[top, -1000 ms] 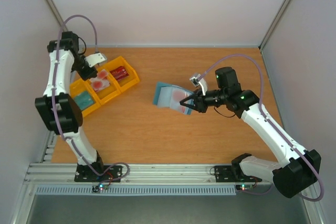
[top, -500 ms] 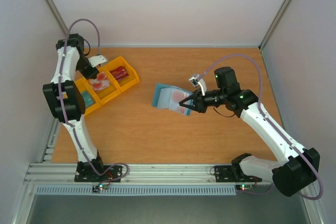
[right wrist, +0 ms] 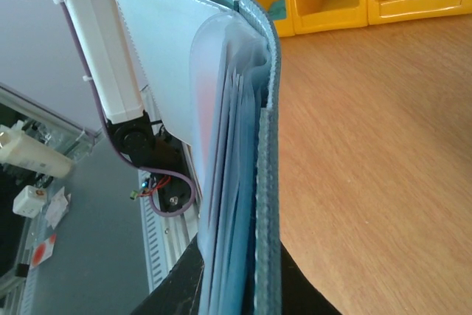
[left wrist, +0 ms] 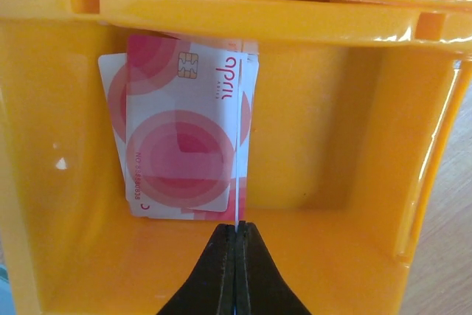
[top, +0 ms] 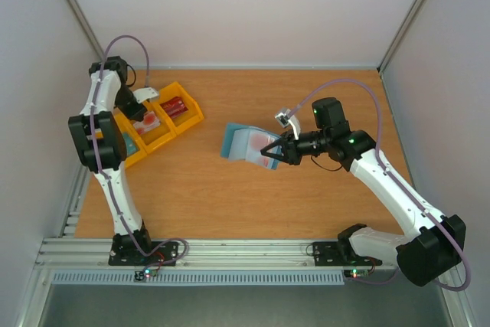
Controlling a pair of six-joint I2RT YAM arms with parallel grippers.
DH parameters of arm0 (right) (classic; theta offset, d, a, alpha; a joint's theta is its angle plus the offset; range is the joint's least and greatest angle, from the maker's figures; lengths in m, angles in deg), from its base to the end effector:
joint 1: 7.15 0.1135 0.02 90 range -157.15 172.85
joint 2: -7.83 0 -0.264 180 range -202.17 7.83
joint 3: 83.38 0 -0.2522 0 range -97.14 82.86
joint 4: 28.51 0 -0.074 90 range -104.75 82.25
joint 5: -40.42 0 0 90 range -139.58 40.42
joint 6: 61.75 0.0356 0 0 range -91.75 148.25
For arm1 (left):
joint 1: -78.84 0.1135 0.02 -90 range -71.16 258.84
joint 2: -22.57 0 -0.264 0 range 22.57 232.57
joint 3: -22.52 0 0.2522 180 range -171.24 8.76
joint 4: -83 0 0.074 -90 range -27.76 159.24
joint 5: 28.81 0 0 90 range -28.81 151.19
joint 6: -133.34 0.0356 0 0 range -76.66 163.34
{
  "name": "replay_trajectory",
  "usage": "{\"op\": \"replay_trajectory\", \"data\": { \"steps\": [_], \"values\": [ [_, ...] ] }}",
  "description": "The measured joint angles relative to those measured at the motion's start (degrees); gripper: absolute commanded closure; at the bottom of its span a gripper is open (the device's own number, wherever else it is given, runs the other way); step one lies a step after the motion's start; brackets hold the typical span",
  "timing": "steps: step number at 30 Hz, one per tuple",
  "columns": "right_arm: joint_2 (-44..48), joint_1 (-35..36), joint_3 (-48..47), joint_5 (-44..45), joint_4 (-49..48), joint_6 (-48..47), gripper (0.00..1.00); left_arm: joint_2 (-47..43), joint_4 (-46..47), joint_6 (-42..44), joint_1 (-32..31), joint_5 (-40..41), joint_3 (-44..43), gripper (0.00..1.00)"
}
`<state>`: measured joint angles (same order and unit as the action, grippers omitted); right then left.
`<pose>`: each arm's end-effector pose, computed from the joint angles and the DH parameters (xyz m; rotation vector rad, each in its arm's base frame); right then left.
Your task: Take the credit cards out of the card holder
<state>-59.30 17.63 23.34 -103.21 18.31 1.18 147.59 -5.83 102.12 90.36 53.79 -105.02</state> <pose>0.2061 0.1267 0.3218 -1.3374 1.6520 1.0274 0.4227 0.0815 0.2317 1.2134 2.7578 -0.1034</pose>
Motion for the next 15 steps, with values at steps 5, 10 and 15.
{"op": "replay_trajectory", "data": {
  "steps": [5, 10, 15],
  "values": [
    [0.0, 0.0, 0.0, -0.3, 0.0, 0.0, 0.98, 0.9, -0.1, 0.2, 0.0, 0.2, -1.4, 1.00],
    [-0.2, 0.0, 0.0, -0.9, 0.1, 0.0, 0.97, 2.6, -0.2, 0.2, 0.0, 0.4, -3.2, 1.00],
    [-0.4, 0.0, -0.1, -1.2, 0.7, -0.1, 0.97, 3.4, -0.4, 0.4, 0.0, 0.5, -4.1, 1.00]
  ]
}}
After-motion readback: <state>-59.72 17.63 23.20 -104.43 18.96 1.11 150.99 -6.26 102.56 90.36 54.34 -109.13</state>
